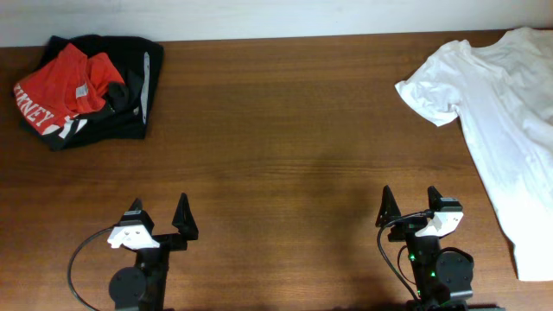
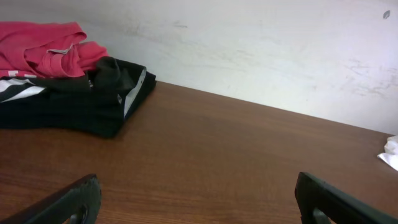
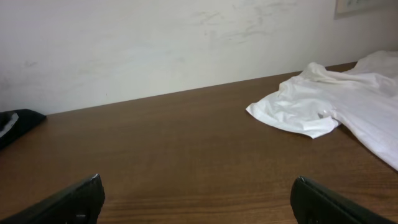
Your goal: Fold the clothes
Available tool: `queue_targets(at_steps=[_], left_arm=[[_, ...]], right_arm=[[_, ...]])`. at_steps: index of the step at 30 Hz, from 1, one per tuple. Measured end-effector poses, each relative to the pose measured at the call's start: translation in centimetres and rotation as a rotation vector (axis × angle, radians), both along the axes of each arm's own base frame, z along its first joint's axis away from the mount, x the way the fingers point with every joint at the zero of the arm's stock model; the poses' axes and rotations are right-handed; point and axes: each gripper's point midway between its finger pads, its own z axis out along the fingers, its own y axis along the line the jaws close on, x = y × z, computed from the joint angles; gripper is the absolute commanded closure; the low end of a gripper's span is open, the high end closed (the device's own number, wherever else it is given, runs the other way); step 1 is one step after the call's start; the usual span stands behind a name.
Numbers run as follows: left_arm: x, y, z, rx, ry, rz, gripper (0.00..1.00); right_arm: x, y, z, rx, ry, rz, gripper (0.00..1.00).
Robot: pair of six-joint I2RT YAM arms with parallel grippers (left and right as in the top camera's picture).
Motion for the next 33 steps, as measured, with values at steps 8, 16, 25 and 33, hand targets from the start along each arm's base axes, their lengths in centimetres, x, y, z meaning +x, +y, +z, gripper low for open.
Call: queue_targets(at_steps=[8, 16, 25, 33], left_arm=[[0.0, 0.0, 0.0, 0.0, 0.0, 0.0, 0.01], [0.0, 0.0, 0.0, 0.0, 0.0, 0.0, 0.01], [0.0, 0.0, 0.0, 0.0, 0.0, 0.0, 0.01], [0.0, 0.0, 0.0, 0.0, 0.0, 0.0, 0.01]], right_arm=[[0.0, 0.0, 0.0, 0.0, -0.001, 0.0, 0.02], [-0.3, 2.8, 0.3, 0.335, 0.025, 0.138, 0.01], [-2.3, 8.1, 2.5, 0.82, 0.141, 0.446, 0.01], [-3.1, 8.1, 7.9, 0.782, -0.084, 0.543, 0.01]])
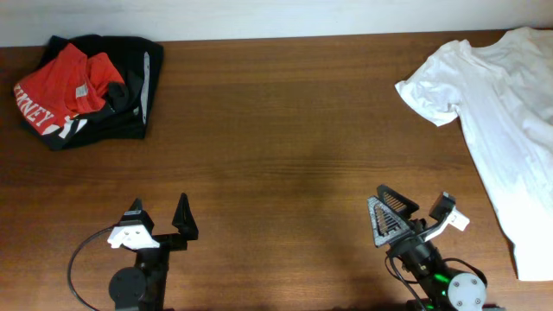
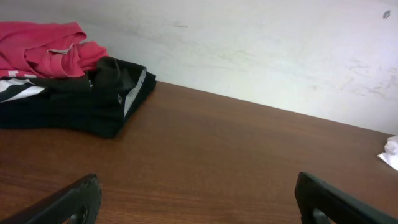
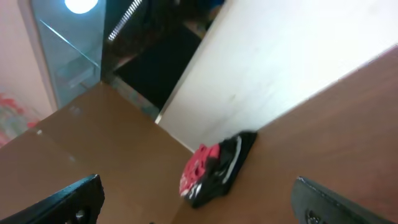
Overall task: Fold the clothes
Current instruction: 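Reach the right gripper toward the white T-shirt's left edge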
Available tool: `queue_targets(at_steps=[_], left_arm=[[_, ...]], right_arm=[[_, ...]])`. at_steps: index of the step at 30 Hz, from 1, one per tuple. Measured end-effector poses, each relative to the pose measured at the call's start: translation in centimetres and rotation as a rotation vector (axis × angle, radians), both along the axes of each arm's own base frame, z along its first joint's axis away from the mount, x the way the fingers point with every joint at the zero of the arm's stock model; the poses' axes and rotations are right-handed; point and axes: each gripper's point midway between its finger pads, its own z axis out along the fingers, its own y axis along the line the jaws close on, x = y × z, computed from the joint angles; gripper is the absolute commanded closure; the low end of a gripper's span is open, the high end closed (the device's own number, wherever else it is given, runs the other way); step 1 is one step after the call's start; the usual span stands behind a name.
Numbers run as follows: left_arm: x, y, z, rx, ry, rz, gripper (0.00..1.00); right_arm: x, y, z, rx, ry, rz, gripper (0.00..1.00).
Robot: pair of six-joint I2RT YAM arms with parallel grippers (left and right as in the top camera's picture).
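A white T-shirt (image 1: 505, 112) lies spread and unfolded at the table's right side. At the far left corner sits a folded pile of red and black clothes (image 1: 84, 89), also visible as a pile (image 2: 62, 81) and, tilted, as a pile (image 3: 214, 168). My left gripper (image 1: 159, 219) rests near the front edge, open, nothing between its fingers (image 2: 68, 202). My right gripper (image 1: 413, 213) is rolled and turned toward the left, open and empty, with its fingers (image 3: 68, 199) wide apart.
The brown wooden table (image 1: 276, 155) runs to a white wall (image 2: 261, 50) at the back. The shirt hangs past the right edge of the overhead view. Cables trail by each arm's base at the front.
My right gripper has swung and rolled to the left: its camera now faces the red and black pile instead of the white shirt. The left arm and the clothes are unchanged.
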Motion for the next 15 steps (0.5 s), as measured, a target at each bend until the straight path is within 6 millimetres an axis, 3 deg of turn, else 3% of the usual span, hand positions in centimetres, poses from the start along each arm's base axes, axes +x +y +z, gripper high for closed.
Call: queue_targets(at_steps=[2, 5, 9, 12, 15], left_arm=[[0.0, 0.0, 0.0, 0.0, 0.0, 0.0, 0.01], [0.0, 0.0, 0.0, 0.0, 0.0, 0.0, 0.01], [0.0, 0.0, 0.0, 0.0, 0.0, 0.0, 0.01], [0.0, 0.0, 0.0, 0.0, -0.002, 0.002, 0.01], [0.0, 0.0, 0.1, 0.0, -0.003, 0.002, 0.01]], right_arm=[[-0.1, -0.7, 1.8, -0.044, -0.075, -0.059, 0.02], [-0.5, -2.1, 6.3, -0.159, -0.184, -0.189, 0.01], [1.6, -5.1, 10.5, -0.387, -0.123, -0.415, 0.01], [4.9, -7.5, 11.8, -0.571, 0.045, -0.54, 0.01], [7.3, -9.9, 10.6, -0.713, 0.29, -0.616, 0.01]])
